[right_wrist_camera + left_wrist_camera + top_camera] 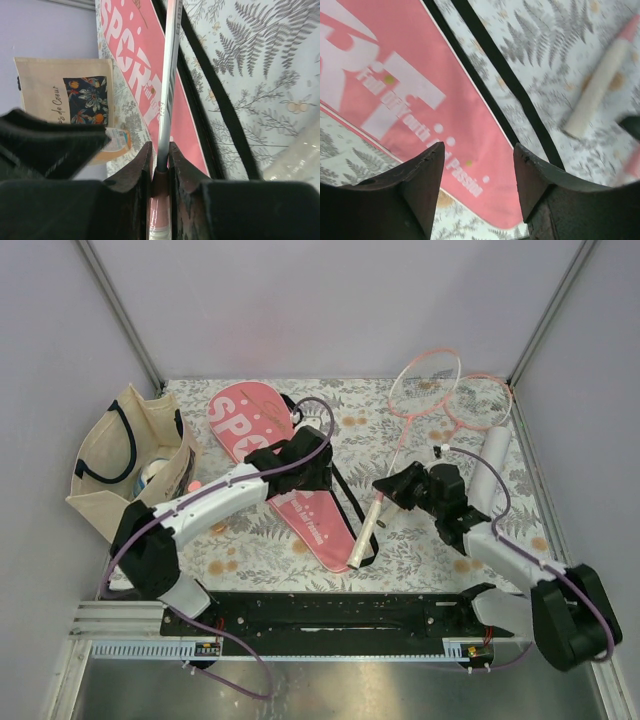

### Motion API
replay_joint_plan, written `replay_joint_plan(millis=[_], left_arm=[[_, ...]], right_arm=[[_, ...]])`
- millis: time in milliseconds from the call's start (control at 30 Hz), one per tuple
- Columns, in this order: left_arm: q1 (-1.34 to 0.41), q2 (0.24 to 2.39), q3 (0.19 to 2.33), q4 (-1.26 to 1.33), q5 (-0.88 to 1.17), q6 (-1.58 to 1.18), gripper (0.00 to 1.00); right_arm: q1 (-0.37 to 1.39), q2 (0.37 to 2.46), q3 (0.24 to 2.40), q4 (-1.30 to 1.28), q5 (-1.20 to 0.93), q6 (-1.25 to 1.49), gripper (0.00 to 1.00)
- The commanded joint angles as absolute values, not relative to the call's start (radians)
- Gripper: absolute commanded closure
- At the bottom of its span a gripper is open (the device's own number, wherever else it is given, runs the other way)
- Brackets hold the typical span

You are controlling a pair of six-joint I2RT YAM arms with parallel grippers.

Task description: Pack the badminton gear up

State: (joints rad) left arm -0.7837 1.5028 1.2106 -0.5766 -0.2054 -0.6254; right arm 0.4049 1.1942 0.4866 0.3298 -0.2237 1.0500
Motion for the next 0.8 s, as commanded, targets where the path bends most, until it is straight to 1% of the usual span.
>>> replay_joint_plan(millis=[0, 133, 300, 567, 700, 767], left_arm=[[-0.775, 1.636, 1.367, -0.650, -0.420, -0.630, 0.40], [-0.767, 1.752, 1.442, -0.658, -0.440, -0.670, 0.43], [-0.761, 1.860, 1.496, -0.643, -0.463, -0.695, 0.43], [-0.744, 2.063, 1.604, -0.644, -0.391, -0.732, 0.47], [-0.739, 2.101, 1.615, -0.678, -0.402, -0.735, 0.50], [-0.733, 2.100, 1.585, -0.681, -0.408, -0.745, 0.52]], right_arm=[[0.400, 0.997, 0.477, 0.169, -0.106, 0.904, 1.00], [0.400, 0.859, 0.482, 0.045, -0.048, 0.818, 1.00], [0.400, 0.746, 0.479, -0.052, -0.012, 0.764, 1.00], [0.400, 0.669, 0.472, -0.103, 0.026, 0.730, 1.00], [0.399, 0.647, 0.466, -0.117, 0.038, 0.719, 1.00], [0.400, 0.641, 0.462, -0.117, 0.044, 0.718, 1.00]])
